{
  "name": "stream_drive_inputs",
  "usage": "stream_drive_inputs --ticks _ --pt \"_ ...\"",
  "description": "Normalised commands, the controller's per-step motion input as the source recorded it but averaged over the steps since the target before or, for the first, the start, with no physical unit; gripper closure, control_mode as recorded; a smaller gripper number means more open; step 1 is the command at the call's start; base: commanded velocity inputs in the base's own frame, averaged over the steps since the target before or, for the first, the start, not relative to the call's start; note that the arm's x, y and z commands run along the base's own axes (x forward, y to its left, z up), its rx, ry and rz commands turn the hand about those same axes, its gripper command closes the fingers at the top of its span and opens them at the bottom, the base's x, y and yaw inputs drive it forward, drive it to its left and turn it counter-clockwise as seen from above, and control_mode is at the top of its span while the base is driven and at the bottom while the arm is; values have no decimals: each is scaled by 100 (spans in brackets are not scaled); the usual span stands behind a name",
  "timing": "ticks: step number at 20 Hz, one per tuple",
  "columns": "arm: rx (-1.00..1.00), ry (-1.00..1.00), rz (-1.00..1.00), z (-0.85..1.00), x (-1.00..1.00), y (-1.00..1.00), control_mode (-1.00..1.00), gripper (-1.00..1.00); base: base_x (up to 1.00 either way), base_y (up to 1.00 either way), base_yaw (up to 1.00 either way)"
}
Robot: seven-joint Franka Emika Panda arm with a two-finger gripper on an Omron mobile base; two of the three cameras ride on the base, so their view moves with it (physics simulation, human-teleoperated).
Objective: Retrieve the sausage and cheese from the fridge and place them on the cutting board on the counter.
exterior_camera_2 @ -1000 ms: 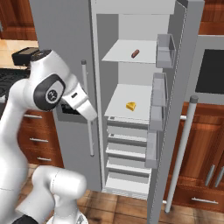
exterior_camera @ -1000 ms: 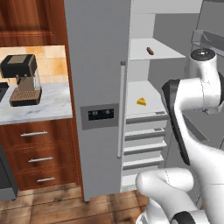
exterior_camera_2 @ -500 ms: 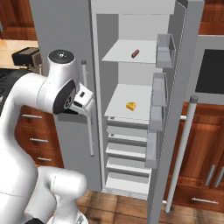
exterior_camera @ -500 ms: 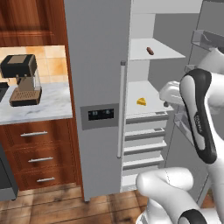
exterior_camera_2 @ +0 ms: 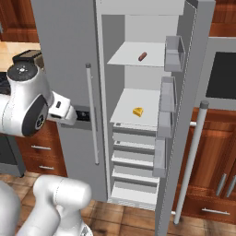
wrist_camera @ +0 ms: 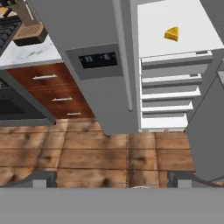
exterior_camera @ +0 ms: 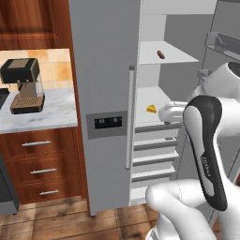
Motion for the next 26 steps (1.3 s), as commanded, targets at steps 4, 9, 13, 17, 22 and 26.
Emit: stream_drive_inputs --ticks 4,9,13,17,22,26 --pt "-3 -9 -1 0 -46 8 -100 -100 0 0 0" --pt "0 0 -3 2 -48 0 -100 -100 0 0 0" --pt "0 -2 -9 14 -46 0 -100 -100 0 0 0" --pt "0 -2 -12 9 -18 -1 -100 -100 0 0 0" --pt "0 -6 -8 18 0 -6 -100 -100 0 0 0" --pt "0 -4 -4 28 -1 -23 -100 -100 0 0 0"
